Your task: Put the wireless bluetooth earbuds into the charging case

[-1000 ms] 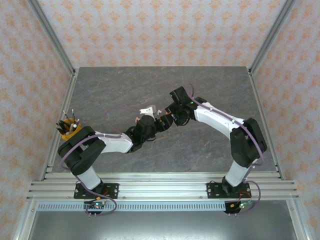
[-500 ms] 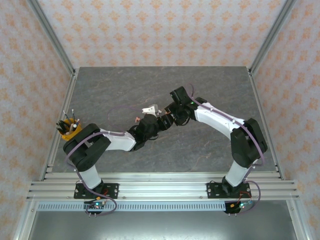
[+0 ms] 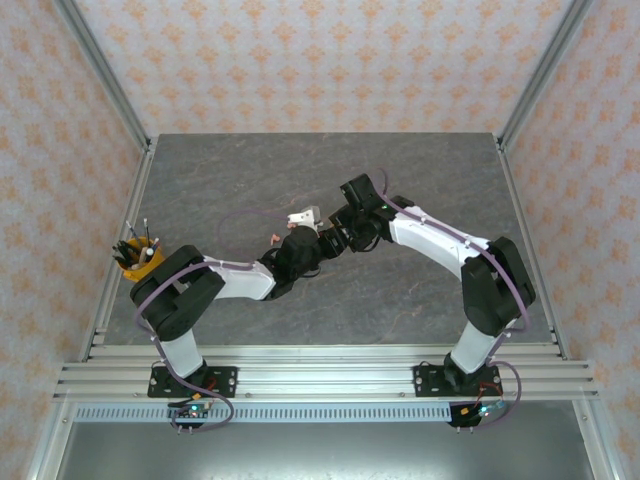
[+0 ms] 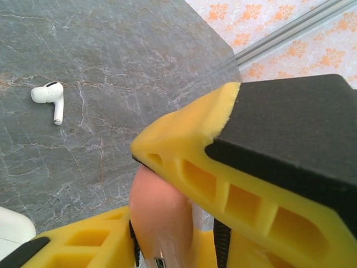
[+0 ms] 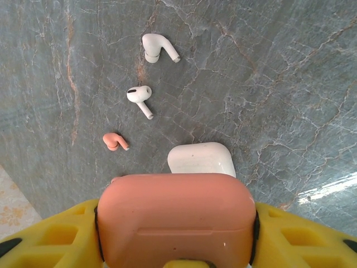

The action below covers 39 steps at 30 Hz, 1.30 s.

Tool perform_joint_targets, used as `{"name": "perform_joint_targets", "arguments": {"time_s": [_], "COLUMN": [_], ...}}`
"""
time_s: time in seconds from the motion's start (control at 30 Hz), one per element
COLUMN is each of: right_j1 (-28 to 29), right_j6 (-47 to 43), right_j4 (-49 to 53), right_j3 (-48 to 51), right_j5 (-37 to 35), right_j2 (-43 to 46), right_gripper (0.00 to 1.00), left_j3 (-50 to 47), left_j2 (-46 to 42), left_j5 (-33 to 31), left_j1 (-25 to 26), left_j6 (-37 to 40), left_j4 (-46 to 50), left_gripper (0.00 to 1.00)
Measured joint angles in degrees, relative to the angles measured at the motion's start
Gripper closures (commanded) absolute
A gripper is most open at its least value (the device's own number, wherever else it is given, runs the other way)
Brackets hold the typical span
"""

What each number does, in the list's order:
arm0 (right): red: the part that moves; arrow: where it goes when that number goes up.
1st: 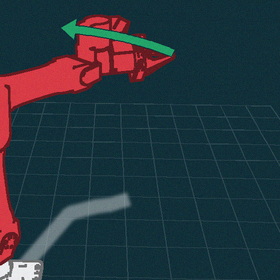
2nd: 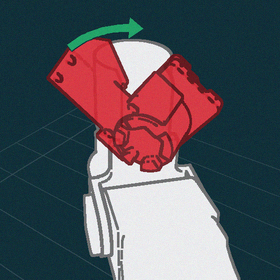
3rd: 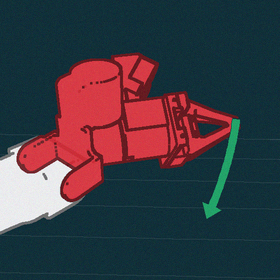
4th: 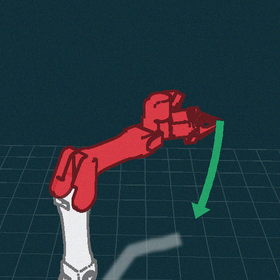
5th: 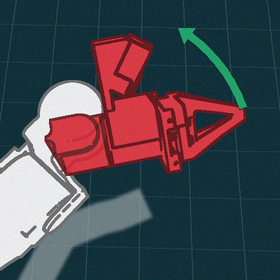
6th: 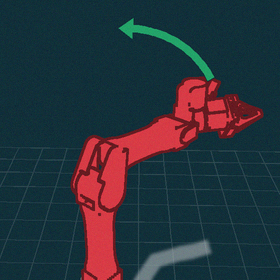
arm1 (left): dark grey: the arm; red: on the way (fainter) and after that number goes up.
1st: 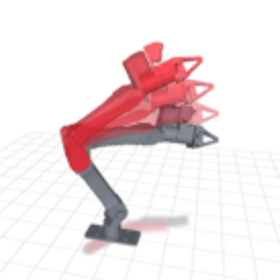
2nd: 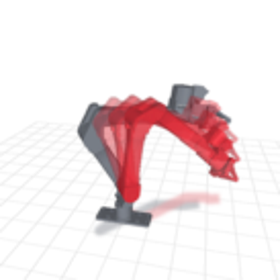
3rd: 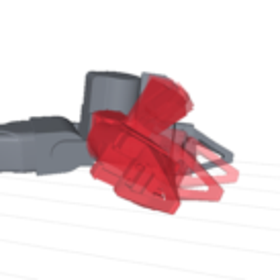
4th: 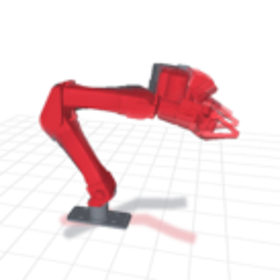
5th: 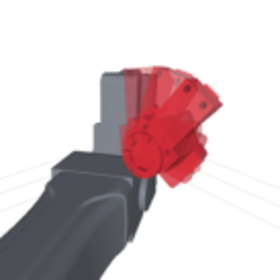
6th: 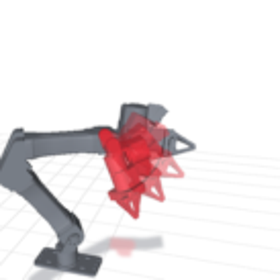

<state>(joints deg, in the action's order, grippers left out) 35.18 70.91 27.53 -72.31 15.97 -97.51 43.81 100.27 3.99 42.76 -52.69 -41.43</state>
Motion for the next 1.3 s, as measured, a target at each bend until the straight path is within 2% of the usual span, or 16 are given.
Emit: {"name": "perform_joint_targets", "arguments": {"time_s": [0.1,0.17,0.33,0.43,0.53,0.63,0.8,1.0,1.2,1.3], "right_j1": [-0.2,-0.4,-0.5,-0.6,-1.1,-2.6,-9.2,-16.2,-16.6,-16.6], "right_j6": [0.0,0.0,0.1,0.2,0.3,-0.2,-3.9,-15.0,-28.2,-32.2], "right_j4": [0.0,0.0,-0.2,-0.3,-0.6,-0.6,-1.2,-8.0,-13.9,-17.9], "right_j3": [0.0,0.0,0.2,0.3,0.4,0.8,3.7,14.0,25.2,28.7], "right_j5": [0.0,0.2,0.2,0.3,0.8,1.5,2.0,5.8,12.2,16.9], "right_j2": [0.0,0.2,0.3,0.3,0.3,1.8,9.3,20.1,30.3,35.1], "right_gripper": [0.45,0.45,0.44,0.39,0.29,0.25,0.16,0.14,0.14,0.15], "left_j3": [0.0,0.0,0.1,0.1,0.2,0.3,0.3,0.4,4.0,7.0], "left_j2": [0.2,0.2,0.2,0.2,0.2,0.2,-2.6,-12.8,-18.5,-18.6], "left_j5": [-0.1,-0.1,-0.1,0.0,0.0,0.0,0.5,6.8,18.6,24.8], "left_j1": [0.0,0.0,0.0,0.0,0.0,0.1,-0.1,-3.9,-11.9,-13.4], "left_j6": [-0.3,-0.6,-1.3,-1.3,-1.3,-1.2,1.0,7.5,13.4,16.1], "left_j4": [0.0,0.0,-0.1,-0.1,-0.1,0.4,5.4,15.2,23.8,28.5], "left_gripper": [0.75,0.77,0.92,0.98,0.99,1.00,1.00,1.00,1.00,1.00]}}
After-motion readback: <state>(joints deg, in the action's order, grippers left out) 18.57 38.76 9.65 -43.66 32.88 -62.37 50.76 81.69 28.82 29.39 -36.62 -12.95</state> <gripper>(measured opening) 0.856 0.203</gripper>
